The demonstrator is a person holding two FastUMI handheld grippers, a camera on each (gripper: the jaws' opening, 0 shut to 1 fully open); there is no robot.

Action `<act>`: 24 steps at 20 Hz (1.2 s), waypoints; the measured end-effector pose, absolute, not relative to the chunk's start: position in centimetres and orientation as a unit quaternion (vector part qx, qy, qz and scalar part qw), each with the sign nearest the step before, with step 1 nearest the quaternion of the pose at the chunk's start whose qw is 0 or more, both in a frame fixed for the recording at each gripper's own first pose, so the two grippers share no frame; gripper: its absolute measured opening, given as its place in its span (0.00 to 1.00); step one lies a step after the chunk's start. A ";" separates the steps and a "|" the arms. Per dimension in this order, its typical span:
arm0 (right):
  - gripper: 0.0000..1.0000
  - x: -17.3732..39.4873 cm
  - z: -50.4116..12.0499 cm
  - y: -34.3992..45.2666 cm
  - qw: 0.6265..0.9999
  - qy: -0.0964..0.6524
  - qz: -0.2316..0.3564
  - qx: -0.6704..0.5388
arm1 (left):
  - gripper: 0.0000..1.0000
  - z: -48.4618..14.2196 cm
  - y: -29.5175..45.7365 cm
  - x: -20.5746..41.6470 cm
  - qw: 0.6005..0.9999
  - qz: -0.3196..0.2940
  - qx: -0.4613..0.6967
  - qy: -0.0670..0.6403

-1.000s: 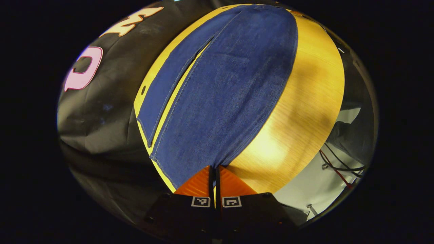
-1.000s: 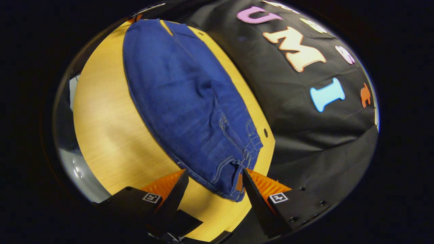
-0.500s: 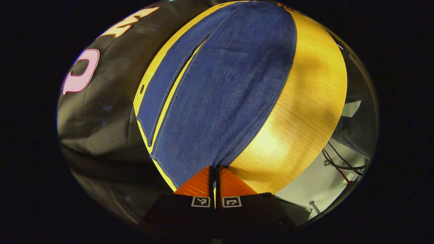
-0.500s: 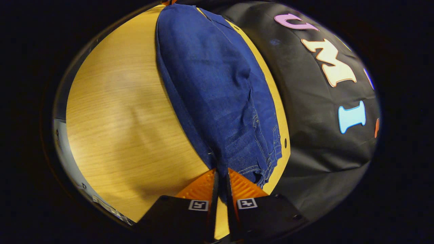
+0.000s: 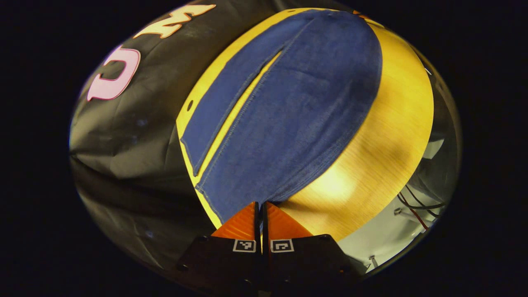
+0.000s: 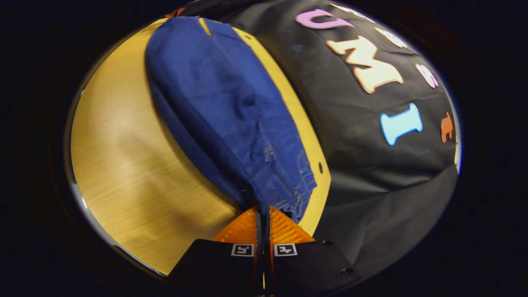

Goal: Grasp the waist and the cuffs of the jeans and fold them to make the two legs overlap; first hold the waist and fold one-third of the jeans toward the cuffs, then hold the cuffs and fold the remaining one-third in the same direction to finish folding.

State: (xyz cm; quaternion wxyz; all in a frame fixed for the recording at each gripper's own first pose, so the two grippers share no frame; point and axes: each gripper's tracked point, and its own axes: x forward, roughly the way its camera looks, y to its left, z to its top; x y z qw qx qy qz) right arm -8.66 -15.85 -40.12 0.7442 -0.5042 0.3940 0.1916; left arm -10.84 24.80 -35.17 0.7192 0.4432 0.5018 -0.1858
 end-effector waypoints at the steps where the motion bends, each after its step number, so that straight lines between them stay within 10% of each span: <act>1: 0.03 -7.9 -39.3 -15.5 0.754 0.387 0.180 -0.500 | 0.00 -34.7 25.1 -9.8 0.727 -0.177 0.441 0.495; 5: 0.03 -6.1 -38.8 -14.9 0.762 0.384 0.172 -0.492 | 0.00 -34.0 26.4 -8.4 0.740 -0.156 0.424 0.499; 12: 0.03 -6.4 -39.1 -14.9 0.750 0.389 0.185 -0.502 | 0.00 -37.4 26.7 -14.0 0.626 -0.257 0.508 0.532; 17: 0.03 -6.6 -39.1 -14.8 0.748 0.392 0.188 -0.501 | 0.80 -37.2 26.2 -13.9 0.601 -0.288 0.550 0.504; 24: 0.03 -6.9 -39.5 -14.9 0.747 0.394 0.190 -0.501 | 0.78 -38.8 25.8 -11.8 0.584 -0.311 0.553 0.507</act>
